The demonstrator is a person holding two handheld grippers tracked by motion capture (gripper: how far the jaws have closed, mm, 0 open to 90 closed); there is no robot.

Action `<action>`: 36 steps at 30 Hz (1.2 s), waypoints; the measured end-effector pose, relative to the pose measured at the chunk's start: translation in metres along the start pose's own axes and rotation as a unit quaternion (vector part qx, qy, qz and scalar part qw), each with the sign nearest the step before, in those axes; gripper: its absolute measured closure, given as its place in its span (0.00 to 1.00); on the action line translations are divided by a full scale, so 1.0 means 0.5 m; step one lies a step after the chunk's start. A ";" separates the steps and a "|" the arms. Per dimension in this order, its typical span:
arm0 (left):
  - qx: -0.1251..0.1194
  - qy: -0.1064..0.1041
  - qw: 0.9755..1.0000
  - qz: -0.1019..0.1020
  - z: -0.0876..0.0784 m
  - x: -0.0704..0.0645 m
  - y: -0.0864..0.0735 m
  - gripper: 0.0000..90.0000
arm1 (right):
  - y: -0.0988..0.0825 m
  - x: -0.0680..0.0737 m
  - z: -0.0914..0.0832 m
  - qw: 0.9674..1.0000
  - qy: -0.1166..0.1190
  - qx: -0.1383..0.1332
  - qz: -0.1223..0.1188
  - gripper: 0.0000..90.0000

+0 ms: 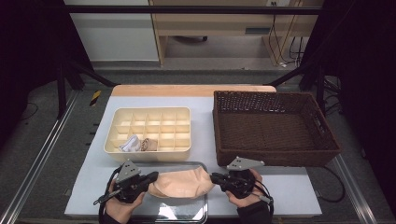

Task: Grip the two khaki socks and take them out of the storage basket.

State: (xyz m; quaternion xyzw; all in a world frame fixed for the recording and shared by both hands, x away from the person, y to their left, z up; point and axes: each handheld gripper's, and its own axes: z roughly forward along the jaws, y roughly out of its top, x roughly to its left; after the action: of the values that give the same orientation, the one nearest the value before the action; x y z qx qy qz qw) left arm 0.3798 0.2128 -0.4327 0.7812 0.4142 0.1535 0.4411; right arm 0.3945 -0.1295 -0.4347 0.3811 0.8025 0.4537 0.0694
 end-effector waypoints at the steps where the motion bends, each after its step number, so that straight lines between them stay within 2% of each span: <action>1: 0.001 0.002 1.000 0.000 -0.002 0.005 -0.002 0.99 | 0.003 0.004 0.007 1.000 0.001 0.002 -0.002 0.93; 5: 0.007 0.005 1.000 -0.005 -0.004 0.015 -0.010 0.99 | 0.010 0.009 0.033 1.000 0.001 0.012 -0.006 0.93; 12: 0.017 0.014 1.000 -0.009 0.005 0.028 -0.022 0.99 | 0.010 0.009 0.052 1.000 0.001 0.025 0.007 0.93; 21: 0.040 0.020 0.999 -0.003 0.015 0.029 -0.034 0.99 | -0.002 0.005 0.087 0.999 -0.012 0.048 0.004 0.90; 25: 0.039 0.022 0.999 -0.006 0.017 0.033 -0.040 0.98 | -0.008 0.002 0.094 0.999 -0.015 0.047 0.002 0.86; 28: 0.030 0.030 0.999 -0.012 0.016 0.032 -0.040 0.81 | -0.006 -0.002 0.082 0.999 -0.020 0.029 -0.001 0.82; 29: 0.029 0.029 0.999 -0.014 0.015 0.033 -0.040 0.79 | -0.006 -0.002 0.079 0.999 -0.019 0.025 0.002 0.81; 32: 0.032 0.029 0.999 -0.016 0.016 0.031 -0.041 0.73 | -0.010 -0.006 0.073 1.000 -0.017 0.024 0.009 0.80; 36: 0.048 0.033 0.998 -0.011 0.020 0.027 -0.045 0.70 | -0.019 -0.007 0.078 0.999 -0.013 0.031 0.010 0.80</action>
State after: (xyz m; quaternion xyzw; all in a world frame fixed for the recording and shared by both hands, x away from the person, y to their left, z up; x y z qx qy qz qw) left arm 0.3822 0.2237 -0.4584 0.7913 0.4440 0.1540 0.3912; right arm 0.4096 -0.1084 -0.4656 0.3970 0.8113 0.4244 0.0637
